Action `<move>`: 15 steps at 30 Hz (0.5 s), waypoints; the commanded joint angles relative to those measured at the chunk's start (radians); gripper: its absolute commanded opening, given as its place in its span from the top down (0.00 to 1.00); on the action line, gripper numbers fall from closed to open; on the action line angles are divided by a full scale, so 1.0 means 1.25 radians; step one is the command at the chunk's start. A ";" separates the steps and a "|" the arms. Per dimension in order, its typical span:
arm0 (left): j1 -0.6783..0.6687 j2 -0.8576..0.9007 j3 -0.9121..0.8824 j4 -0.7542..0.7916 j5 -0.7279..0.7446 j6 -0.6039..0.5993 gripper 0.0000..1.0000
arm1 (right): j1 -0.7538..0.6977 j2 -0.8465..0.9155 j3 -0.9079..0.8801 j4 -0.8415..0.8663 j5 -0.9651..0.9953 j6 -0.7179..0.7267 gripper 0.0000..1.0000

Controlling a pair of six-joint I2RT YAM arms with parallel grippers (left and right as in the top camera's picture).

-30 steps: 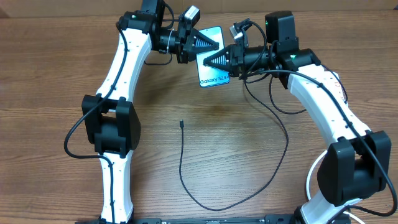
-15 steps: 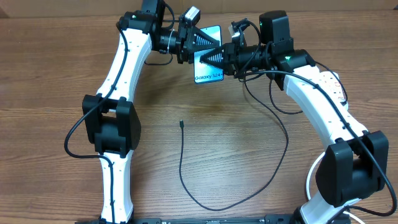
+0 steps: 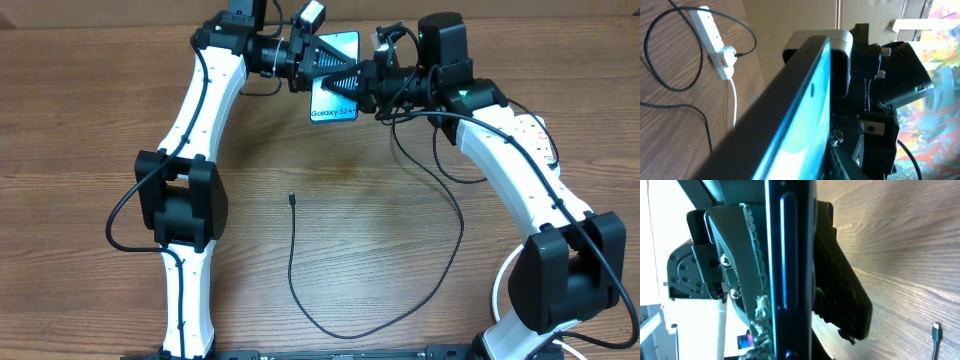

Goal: Plug charger to phone and switch on socket
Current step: 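Grasp the phone's edge with the left gripper, open the right gripper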

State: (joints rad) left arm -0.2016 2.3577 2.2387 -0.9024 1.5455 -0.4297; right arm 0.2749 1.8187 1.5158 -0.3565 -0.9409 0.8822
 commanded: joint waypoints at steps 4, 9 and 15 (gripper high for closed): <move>0.000 -0.013 0.018 0.100 0.028 -0.123 0.95 | -0.005 -0.019 0.012 -0.012 0.040 0.031 0.96; 0.000 -0.013 0.018 0.100 0.028 -0.123 0.96 | -0.005 -0.019 0.012 -0.012 0.040 0.031 0.96; 0.000 -0.013 0.018 0.100 0.028 -0.124 0.96 | -0.005 -0.019 0.012 -0.011 0.040 0.027 0.71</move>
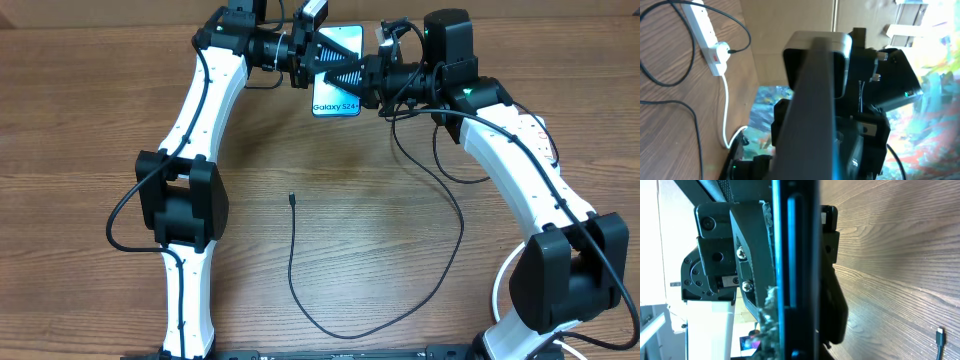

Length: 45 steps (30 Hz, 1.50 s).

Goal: Plug charger to phone and switch on socket
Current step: 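Grasp the phone's edge with the left gripper, open the right gripper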

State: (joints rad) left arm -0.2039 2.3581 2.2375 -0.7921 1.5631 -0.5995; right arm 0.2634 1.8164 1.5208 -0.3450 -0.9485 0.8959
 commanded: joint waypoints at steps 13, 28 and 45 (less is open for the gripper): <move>0.004 -0.013 0.019 0.011 0.014 0.012 0.96 | -0.011 -0.017 0.008 -0.025 -0.092 -0.058 0.75; 0.003 -0.013 0.019 0.000 0.014 0.012 0.75 | -0.011 -0.017 0.008 -0.024 -0.030 -0.056 0.96; 0.014 -0.013 0.019 0.007 0.014 0.006 0.77 | -0.014 -0.017 0.008 0.010 -0.007 -0.025 0.96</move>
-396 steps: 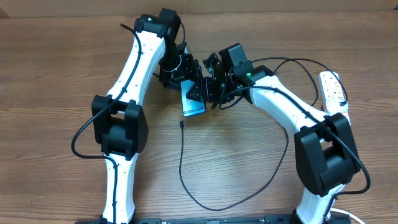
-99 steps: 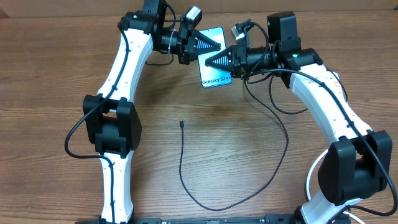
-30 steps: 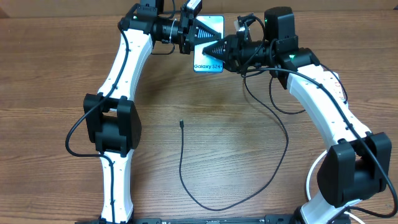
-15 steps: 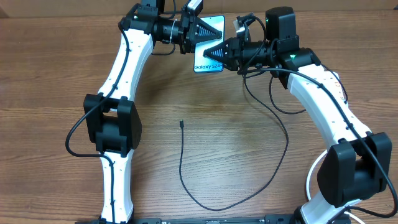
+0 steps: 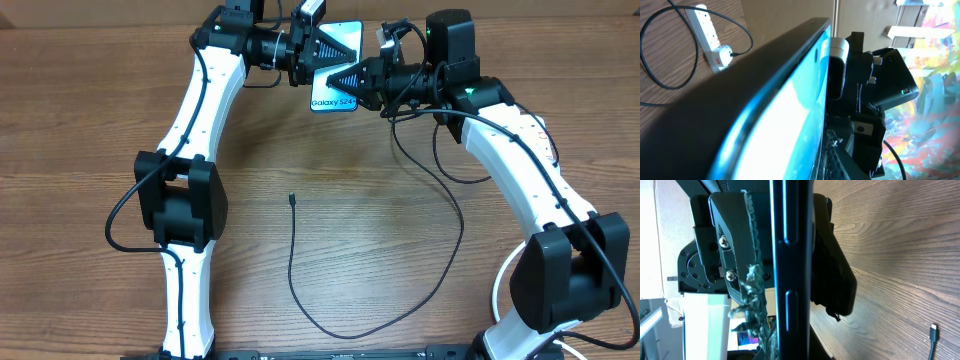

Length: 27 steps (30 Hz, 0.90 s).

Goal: Plug charger to phone and switch on socket
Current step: 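Grasp the phone's edge with the left gripper, open the right gripper, then move the right gripper down to the USB-C cable end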

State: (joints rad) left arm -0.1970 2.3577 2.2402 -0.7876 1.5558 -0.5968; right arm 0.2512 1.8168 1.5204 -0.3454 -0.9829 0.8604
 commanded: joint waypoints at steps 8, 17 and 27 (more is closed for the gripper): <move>0.011 -0.013 0.016 0.008 0.020 -0.007 0.95 | -0.004 -0.017 0.009 -0.016 0.007 0.003 0.96; 0.012 -0.013 0.016 0.029 0.016 -0.007 0.96 | -0.004 -0.017 0.009 -0.063 -0.025 -0.078 0.37; 0.049 -0.013 0.016 -0.010 -0.147 -0.006 0.96 | -0.005 -0.017 0.009 -0.248 0.107 -0.238 0.00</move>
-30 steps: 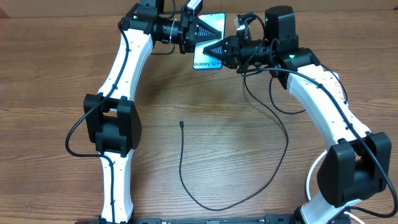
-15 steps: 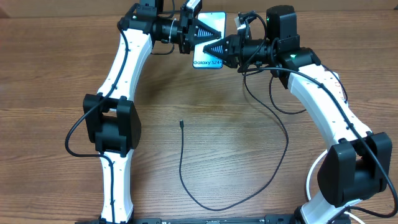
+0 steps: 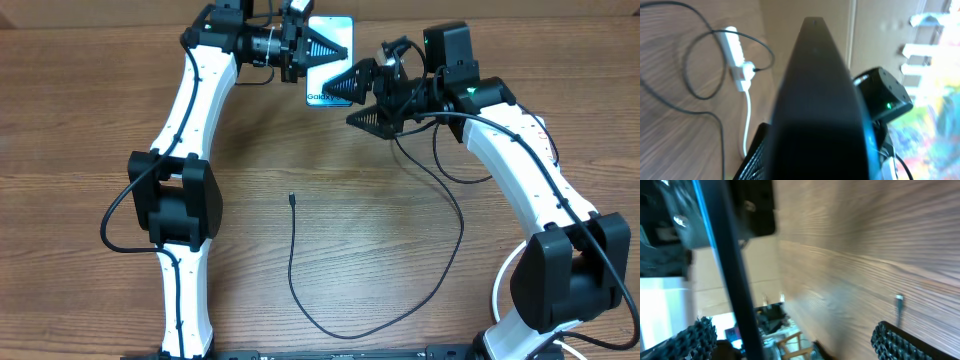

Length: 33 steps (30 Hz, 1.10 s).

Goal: Plug charger to phone and switch on socket
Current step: 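Move the right gripper down to the USB-C cable end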

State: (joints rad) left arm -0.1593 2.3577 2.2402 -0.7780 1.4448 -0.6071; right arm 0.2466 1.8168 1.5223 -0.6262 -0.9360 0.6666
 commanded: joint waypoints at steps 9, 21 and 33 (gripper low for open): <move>0.063 -0.013 0.016 -0.243 -0.201 0.120 0.96 | 0.033 -0.017 0.005 -0.178 0.216 -0.182 0.00; 0.077 -0.013 0.016 -0.415 -0.358 0.274 0.96 | 0.274 -0.016 -0.037 -0.204 0.606 -0.139 0.50; 0.105 -0.013 0.016 -0.417 -0.510 0.275 0.96 | 0.469 -0.001 -0.145 -0.090 0.832 0.036 0.56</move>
State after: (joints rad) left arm -0.0540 2.3577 2.2406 -1.2964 0.8494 -0.2855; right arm 0.8127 1.8168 1.3785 -0.7757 0.0269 0.6632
